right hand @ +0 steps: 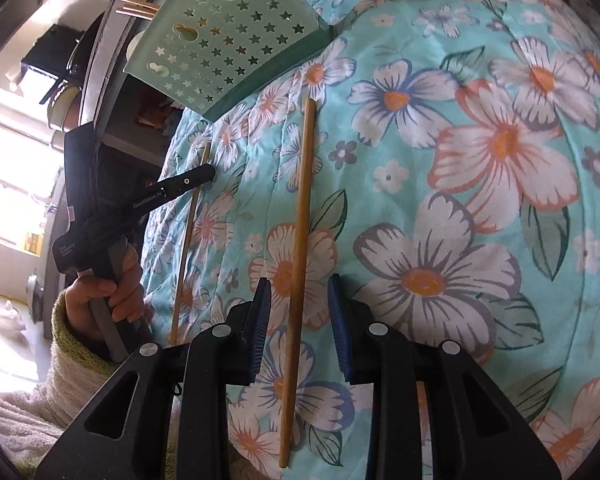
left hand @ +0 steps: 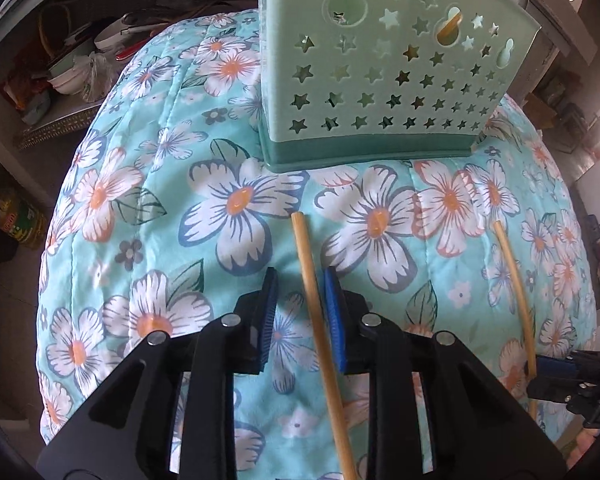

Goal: Organize utensils

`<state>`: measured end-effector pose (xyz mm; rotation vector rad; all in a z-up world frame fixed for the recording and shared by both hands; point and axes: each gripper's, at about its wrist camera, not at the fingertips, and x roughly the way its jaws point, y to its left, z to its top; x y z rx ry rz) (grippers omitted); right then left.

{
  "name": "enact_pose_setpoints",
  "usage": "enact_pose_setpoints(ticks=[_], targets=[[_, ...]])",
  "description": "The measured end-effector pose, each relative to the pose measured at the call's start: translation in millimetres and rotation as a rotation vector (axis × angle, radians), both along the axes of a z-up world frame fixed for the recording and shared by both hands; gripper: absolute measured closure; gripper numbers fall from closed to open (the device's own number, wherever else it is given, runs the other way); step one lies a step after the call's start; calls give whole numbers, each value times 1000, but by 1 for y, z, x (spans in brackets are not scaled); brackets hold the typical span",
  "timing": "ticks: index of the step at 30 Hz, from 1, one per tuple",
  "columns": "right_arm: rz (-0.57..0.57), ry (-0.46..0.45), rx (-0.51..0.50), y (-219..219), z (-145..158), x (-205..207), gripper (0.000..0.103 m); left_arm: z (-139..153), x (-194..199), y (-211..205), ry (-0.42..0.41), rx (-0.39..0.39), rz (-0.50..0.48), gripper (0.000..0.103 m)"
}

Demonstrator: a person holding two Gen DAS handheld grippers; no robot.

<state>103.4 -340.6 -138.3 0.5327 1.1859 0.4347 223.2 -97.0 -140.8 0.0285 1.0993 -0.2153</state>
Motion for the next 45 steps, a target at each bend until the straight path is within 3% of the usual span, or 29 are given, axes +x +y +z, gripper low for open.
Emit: enact_pose_setpoints(ticks=[4,10,19,22,31,45], targets=[[-5,-71,-107,2,20,12,74,-2,4,-4,-11,27,-2,92],[-7,-137,-251,12,33,45,74,-1,2,-9,-29,49,-3,94],[22,-162,-398,40,20,81,74,1,-6,-13,-49,71,-13,94],[22,-146,-435,45,11,87,79,2,-7,-15,-57,80,-17,94],[11,-129,-446,49,8,92,93,2,-8,-16,-61,84,-19,94],[-21,-144,-343,41,35,90,97,2,-9,-15,-66,85,-26,94]])
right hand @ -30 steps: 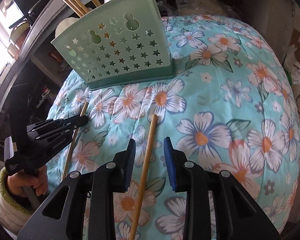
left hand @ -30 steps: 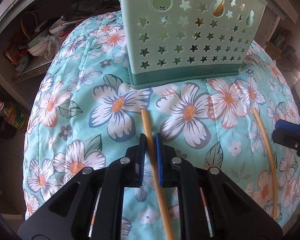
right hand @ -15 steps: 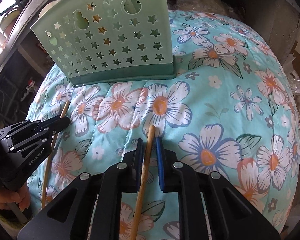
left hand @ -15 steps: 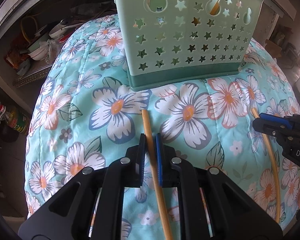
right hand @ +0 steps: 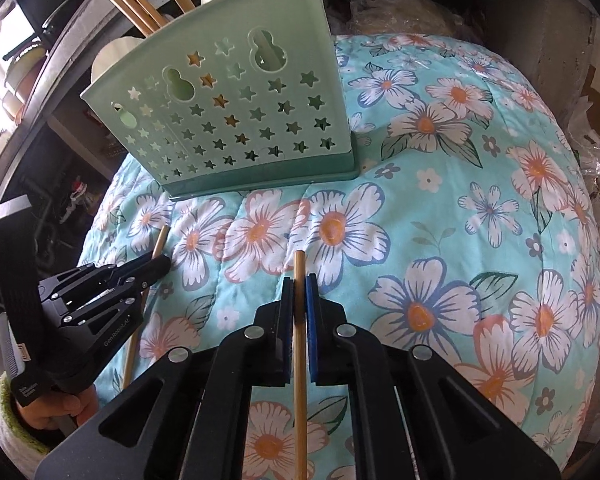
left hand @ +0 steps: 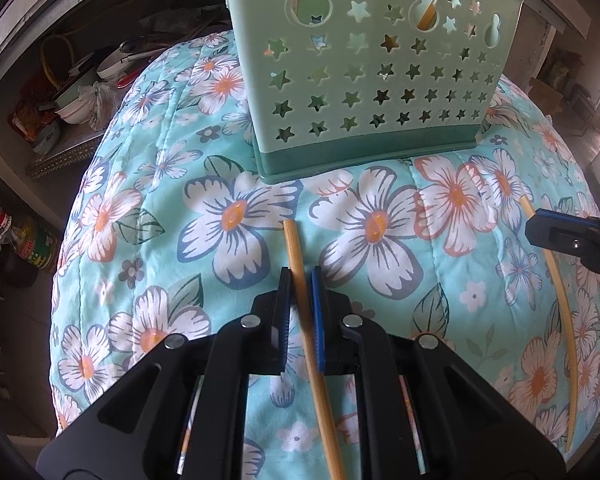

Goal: Organize utensils

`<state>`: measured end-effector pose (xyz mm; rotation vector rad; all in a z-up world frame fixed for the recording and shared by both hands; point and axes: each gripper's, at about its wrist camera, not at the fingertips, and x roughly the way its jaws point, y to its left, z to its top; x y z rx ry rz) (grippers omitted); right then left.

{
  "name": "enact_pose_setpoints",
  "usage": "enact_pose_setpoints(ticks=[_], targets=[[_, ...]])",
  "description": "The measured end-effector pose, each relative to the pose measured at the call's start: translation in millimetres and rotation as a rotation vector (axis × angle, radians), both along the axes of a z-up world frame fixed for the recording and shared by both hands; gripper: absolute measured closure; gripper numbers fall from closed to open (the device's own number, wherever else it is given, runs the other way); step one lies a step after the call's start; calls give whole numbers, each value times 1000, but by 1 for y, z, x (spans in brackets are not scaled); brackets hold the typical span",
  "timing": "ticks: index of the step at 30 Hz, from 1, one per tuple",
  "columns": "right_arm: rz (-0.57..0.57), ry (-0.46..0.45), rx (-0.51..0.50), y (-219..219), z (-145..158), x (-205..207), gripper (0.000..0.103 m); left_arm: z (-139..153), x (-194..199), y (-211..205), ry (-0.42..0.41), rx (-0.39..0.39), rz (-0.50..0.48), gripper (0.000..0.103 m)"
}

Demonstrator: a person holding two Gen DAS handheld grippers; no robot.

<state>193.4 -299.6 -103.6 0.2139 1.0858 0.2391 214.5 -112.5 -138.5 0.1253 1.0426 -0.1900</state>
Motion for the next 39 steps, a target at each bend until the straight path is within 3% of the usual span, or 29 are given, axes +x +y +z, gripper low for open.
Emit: enact_pose_setpoints(ticks=[18,27,33,39], targets=[[-35,-141,148,-22,73,-23,97,1,2,1,-5,-10,11,95],[-45,-221,195,-34,100,-43,97,29,4,29,-20,-154,45,97],[-43,-265,221,-44,110,-53,97,66,1,49,-27,-291,53,97],[-47,-296,246,-54,115,-63,97,106,-13,52,-68,-357,29,97]])
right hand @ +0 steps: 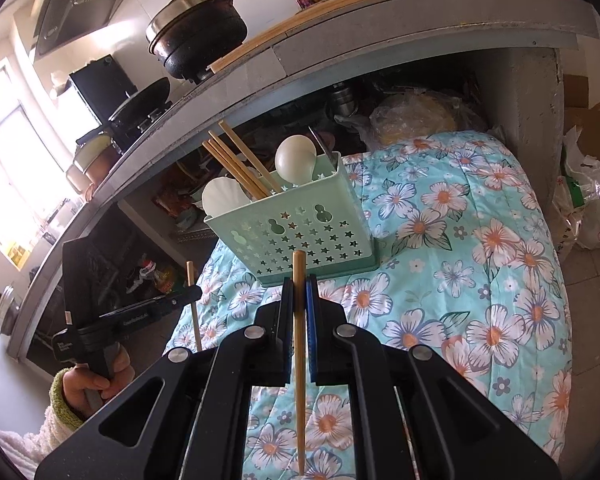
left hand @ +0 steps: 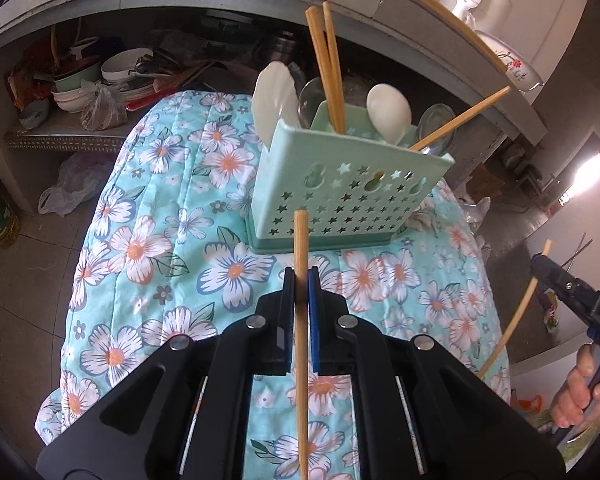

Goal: Organize utensils

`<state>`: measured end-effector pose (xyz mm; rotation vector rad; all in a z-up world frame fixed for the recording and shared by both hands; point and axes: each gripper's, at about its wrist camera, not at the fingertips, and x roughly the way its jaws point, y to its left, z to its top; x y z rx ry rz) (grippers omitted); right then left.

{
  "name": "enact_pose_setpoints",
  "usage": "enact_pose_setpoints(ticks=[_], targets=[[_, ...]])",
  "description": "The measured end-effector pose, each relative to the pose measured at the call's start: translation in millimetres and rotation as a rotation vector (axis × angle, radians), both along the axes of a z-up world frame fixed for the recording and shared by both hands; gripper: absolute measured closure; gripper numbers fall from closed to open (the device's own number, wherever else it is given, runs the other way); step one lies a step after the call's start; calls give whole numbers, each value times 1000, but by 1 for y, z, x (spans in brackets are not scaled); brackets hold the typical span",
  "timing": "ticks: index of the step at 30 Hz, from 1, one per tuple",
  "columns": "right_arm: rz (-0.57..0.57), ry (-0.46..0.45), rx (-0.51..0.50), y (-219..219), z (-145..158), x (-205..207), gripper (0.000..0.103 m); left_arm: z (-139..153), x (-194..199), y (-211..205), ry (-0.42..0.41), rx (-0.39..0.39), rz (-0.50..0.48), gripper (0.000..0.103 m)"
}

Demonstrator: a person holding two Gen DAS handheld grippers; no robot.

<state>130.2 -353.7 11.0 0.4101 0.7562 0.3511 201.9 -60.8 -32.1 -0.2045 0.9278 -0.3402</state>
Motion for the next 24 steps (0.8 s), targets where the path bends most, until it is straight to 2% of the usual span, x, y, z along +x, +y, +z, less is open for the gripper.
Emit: enact_pose_setpoints(ticks=[4,10,15,19,22,24], targets=[[-8,-16,15,-11,2,-6,97,27,-8,-3,-33,-10,-19,97],[-30,-31,42,-30,1,-15,97,75,-7,-4,-130,-39,-23,97],[-39,-18,67,-41,-4,-17,97,133,-8,-1,-303,-79,13,97],[-41,-10,76,-45,-8,-15,97,176,0,4,-454,-117,83,97],[-36,-6,78,-45,-10,-14,97,194,14,6,-522,-153,135,97],[-35,-2,77,-45,-12,-14,97,197,24,3,-552,-147,173,97]])
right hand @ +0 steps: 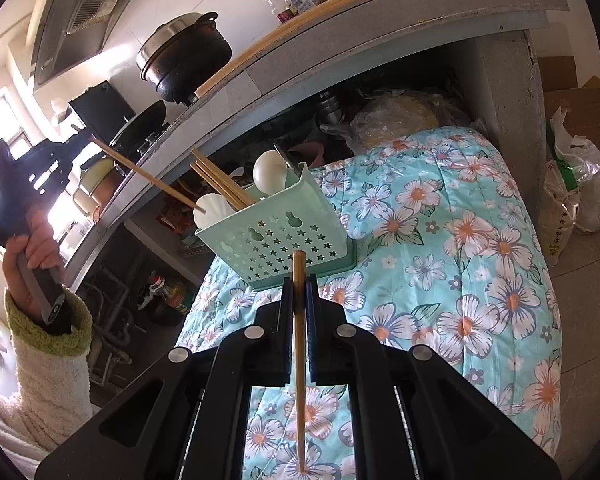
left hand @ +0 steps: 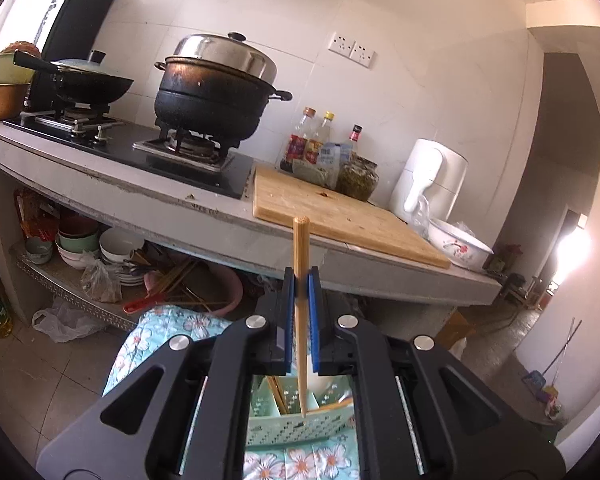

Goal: Organize utensils

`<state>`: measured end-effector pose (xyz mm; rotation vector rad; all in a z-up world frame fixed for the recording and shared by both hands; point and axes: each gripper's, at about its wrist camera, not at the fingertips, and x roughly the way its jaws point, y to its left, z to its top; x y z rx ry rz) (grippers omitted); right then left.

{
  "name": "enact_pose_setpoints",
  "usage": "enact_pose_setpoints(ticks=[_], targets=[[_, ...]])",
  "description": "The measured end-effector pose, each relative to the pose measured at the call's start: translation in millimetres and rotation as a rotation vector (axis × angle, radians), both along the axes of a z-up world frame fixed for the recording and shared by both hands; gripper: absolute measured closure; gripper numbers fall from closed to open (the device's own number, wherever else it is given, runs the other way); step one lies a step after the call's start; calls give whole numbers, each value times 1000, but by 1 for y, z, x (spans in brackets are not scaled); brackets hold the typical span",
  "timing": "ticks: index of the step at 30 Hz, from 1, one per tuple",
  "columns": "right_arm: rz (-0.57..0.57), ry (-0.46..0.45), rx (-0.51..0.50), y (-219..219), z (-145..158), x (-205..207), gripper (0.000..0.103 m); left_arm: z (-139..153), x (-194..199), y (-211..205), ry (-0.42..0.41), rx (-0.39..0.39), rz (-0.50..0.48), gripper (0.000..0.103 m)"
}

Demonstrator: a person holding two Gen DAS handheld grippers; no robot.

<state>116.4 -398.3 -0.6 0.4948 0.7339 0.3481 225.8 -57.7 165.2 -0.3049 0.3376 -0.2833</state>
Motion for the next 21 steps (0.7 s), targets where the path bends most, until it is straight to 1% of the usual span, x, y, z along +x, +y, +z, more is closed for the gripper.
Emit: enact_pose_setpoints(ticks=[2,4,6,8,11,18,21], targets=[[2,7,1,0,-2,1,97,-1,9,-6,-30,9,27,97],[4,14,0,1,-4,2,97,-7,20,-12,-30,25,50,97],[7,20,0,1,-6,3,97,-16,31,-15,-15,28,50,97],[10,23,-1,2,-6,4,97,-25,38,-21,-7,56,56,97],[15,26,-5,3,-7,5,97,-41,46,-28,17,73,46,97],[17,33,-8,3,-8,6,97,-68,55,-33,60,75,27,97],[17,35,-9,3,-8,6,97,-78,58,-36,92,77,8,97]])
